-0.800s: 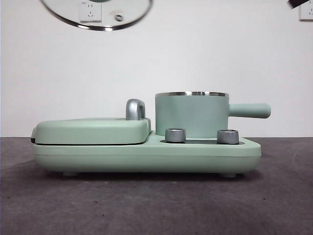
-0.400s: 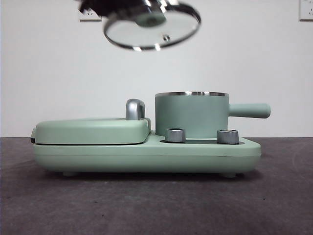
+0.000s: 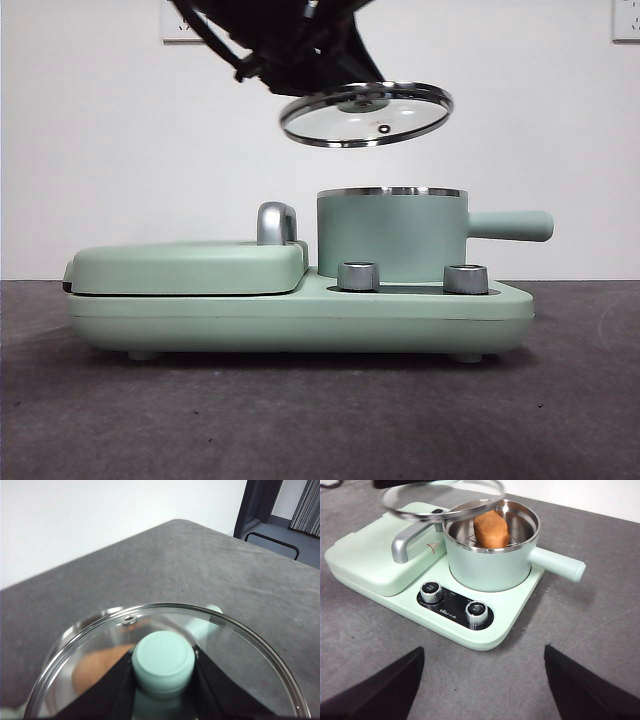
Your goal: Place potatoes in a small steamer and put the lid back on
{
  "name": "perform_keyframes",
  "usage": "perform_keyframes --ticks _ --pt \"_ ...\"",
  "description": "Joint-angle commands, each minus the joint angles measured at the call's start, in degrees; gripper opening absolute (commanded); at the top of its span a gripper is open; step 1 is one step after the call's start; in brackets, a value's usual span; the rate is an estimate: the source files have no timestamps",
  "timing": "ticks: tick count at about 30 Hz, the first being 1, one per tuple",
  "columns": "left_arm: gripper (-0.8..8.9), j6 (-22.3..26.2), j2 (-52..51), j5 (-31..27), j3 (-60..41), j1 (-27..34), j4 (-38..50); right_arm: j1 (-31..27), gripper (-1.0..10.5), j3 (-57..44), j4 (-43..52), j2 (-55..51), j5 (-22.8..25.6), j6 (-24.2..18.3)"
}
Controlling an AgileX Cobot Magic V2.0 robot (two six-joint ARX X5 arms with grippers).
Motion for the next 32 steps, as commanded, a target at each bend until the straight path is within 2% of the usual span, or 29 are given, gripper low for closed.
perform_keyframes --ticks 1,13,32 --pt "0.13 2.01 3.50 -0.02 4.66 -0.57 2.16 0.28 3.8 0.26 -0.09 0.09 0.04 0.76" --pt "0.13 6.69 12.94 -0.02 13.11 -0.55 2.58 0.28 3.8 0.26 -1.29 0.09 0.09 0.79" --pt "0.13 8.59 17.59 -1.51 13.38 -0.33 3.15 0.28 3.8 0.26 -2.27 0.09 0.11 0.76"
